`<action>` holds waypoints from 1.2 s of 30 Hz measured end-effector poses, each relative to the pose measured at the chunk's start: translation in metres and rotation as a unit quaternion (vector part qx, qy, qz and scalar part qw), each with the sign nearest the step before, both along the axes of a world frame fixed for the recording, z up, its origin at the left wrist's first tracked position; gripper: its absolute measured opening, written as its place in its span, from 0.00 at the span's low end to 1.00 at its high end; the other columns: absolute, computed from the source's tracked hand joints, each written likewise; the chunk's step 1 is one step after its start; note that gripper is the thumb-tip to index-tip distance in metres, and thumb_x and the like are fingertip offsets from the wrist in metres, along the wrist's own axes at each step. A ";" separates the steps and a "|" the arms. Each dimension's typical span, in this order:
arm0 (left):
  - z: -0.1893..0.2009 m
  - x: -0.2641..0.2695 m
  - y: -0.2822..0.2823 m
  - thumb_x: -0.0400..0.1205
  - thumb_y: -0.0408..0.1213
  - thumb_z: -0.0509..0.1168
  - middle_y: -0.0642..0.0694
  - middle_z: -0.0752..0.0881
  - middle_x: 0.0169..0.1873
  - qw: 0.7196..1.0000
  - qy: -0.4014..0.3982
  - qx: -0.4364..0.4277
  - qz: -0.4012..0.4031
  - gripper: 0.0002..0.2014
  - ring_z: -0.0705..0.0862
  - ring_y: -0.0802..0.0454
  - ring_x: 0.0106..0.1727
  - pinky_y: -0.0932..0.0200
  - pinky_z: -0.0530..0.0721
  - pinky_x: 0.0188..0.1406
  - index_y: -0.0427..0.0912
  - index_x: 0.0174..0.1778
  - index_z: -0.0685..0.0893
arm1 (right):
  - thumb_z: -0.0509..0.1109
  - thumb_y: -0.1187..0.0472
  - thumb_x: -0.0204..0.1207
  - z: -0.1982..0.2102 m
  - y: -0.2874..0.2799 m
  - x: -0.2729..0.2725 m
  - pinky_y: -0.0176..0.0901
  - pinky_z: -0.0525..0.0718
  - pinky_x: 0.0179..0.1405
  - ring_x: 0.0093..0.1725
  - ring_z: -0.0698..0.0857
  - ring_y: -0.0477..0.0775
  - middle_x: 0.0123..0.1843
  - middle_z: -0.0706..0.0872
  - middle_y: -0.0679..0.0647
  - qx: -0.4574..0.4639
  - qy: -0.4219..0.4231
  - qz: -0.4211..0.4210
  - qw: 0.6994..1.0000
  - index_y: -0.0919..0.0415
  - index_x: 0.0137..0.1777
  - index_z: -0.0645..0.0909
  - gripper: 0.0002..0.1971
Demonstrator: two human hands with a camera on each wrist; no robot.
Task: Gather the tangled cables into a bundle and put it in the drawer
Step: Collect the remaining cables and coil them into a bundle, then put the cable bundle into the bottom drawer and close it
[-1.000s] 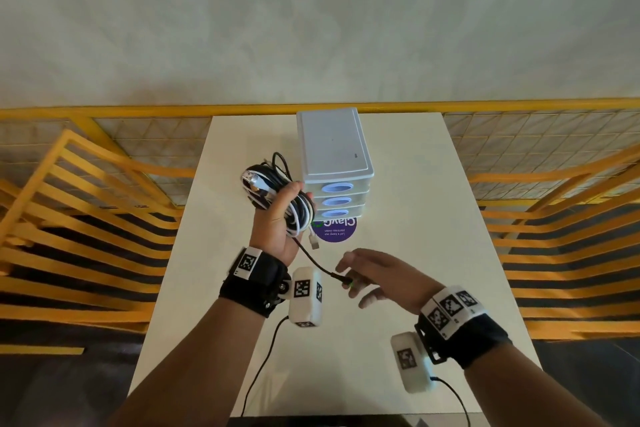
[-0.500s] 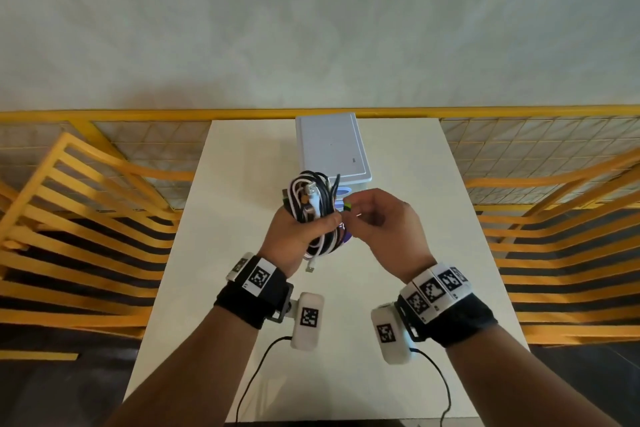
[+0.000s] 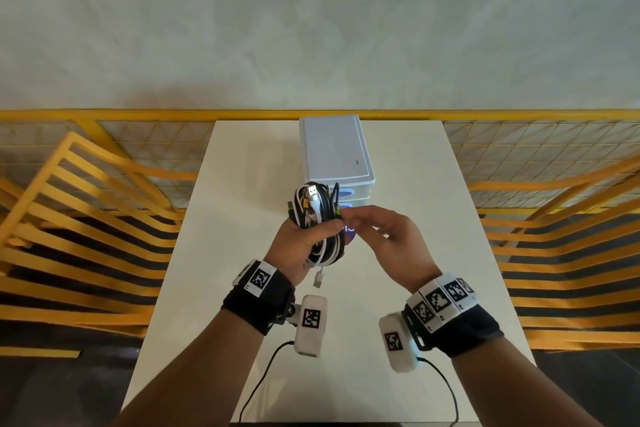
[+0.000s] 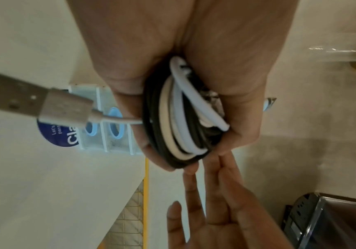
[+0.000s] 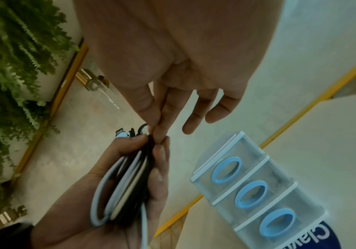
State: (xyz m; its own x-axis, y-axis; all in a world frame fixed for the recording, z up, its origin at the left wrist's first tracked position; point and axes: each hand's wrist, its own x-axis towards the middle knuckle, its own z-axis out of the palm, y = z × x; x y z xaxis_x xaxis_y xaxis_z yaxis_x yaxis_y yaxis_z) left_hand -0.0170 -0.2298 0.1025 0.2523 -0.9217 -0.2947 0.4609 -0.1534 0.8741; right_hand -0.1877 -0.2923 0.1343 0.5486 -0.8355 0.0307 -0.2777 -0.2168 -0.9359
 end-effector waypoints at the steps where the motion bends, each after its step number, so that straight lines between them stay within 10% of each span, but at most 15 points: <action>1: -0.002 -0.001 0.001 0.74 0.31 0.77 0.24 0.88 0.54 1.000 0.000 0.005 -0.002 0.19 0.89 0.33 0.50 0.45 0.87 0.46 0.30 0.61 0.88 | 0.71 0.58 0.84 0.000 0.000 -0.002 0.39 0.80 0.58 0.61 0.85 0.41 0.55 0.91 0.35 -0.026 0.020 -0.002 0.999 0.39 0.57 0.90 0.12; 3: -0.004 -0.004 0.004 0.75 0.32 0.79 0.29 0.89 0.47 1.000 -0.005 0.011 0.005 0.17 0.89 0.35 0.47 0.43 0.86 0.49 0.31 0.57 0.89 | 0.77 0.51 0.79 0.001 0.001 -0.004 0.32 0.80 0.55 0.62 0.83 0.39 0.58 0.86 0.38 -0.036 0.014 -0.032 0.999 0.38 0.61 0.88 0.12; 7: -0.001 -0.019 0.007 0.75 0.40 0.79 0.33 0.92 0.47 0.991 -0.132 -0.007 -0.002 0.16 0.92 0.37 0.50 0.41 0.90 0.53 0.34 0.54 0.90 | 0.84 0.32 0.60 -0.002 0.001 0.005 0.38 0.87 0.60 0.64 0.86 0.40 0.67 0.85 0.42 0.175 -0.007 0.005 0.984 0.42 0.80 0.71 0.47; 10: 0.003 -0.039 0.003 0.79 0.39 0.69 0.49 0.89 0.33 0.933 -0.358 0.027 0.008 0.02 0.89 0.55 0.36 0.53 0.86 0.36 0.48 0.41 0.86 | 0.86 0.44 0.66 -0.011 0.004 0.021 0.59 0.88 0.66 0.61 0.91 0.48 0.62 0.92 0.48 0.241 -0.035 0.042 0.969 0.50 0.72 0.80 0.34; 14: 0.007 -0.044 0.000 0.71 0.39 0.65 0.53 0.88 0.36 0.929 -0.368 0.002 -0.034 0.15 0.89 0.55 0.38 0.56 0.85 0.31 0.49 0.54 0.83 | 0.83 0.43 0.69 -0.019 -0.001 0.019 0.70 0.85 0.66 0.60 0.92 0.59 0.57 0.94 0.57 0.249 -0.083 0.013 0.965 0.54 0.62 0.88 0.25; 20: 0.005 -0.045 -0.001 0.63 0.67 0.62 0.51 0.77 0.57 0.762 -0.638 0.058 -0.090 0.39 0.74 0.49 0.61 0.48 0.79 0.57 0.48 0.67 0.75 | 0.80 0.39 0.70 -0.029 -0.007 0.003 0.67 0.84 0.69 0.61 0.91 0.58 0.56 0.94 0.57 0.242 -0.083 0.011 0.967 0.54 0.60 0.90 0.24; 25: 0.016 -0.052 -0.003 0.68 0.40 0.76 0.55 0.91 0.39 0.887 -0.451 0.046 -0.086 0.15 0.90 0.63 0.41 0.60 0.88 0.39 0.60 0.48 0.84 | 0.77 0.35 0.70 -0.032 -0.007 -0.001 0.66 0.84 0.70 0.63 0.91 0.58 0.60 0.93 0.56 0.289 -0.064 0.034 0.955 0.51 0.66 0.86 0.29; 32: 0.016 -0.064 -0.008 0.70 0.34 0.78 0.59 0.84 0.21 0.892 -0.446 0.071 0.019 0.15 0.81 0.65 0.26 0.71 0.73 0.25 0.57 0.29 0.79 | 0.65 0.31 0.79 -0.008 -0.014 -0.011 0.47 0.81 0.71 0.63 0.87 0.44 0.61 0.91 0.43 0.182 0.046 0.097 0.977 0.44 0.72 0.82 0.27; 36: 0.030 -0.067 -0.017 0.73 0.35 0.76 0.58 0.88 0.27 0.882 -0.465 0.045 0.062 0.11 0.87 0.64 0.32 0.67 0.82 0.30 0.58 0.35 0.85 | 0.65 0.31 0.79 0.004 -0.024 -0.011 0.46 0.83 0.69 0.63 0.88 0.44 0.64 0.90 0.46 0.171 0.025 0.121 0.977 0.44 0.75 0.79 0.29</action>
State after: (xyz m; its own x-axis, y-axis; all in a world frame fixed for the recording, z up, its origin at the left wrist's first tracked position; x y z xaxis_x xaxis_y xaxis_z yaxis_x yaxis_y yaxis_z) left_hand -0.0838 -0.2465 0.1323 0.5201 -0.8538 0.0221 -0.4316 -0.2404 0.8694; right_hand -0.1990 -0.3167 0.1385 0.7258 -0.6373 -0.2590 -0.3036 0.0411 -0.9519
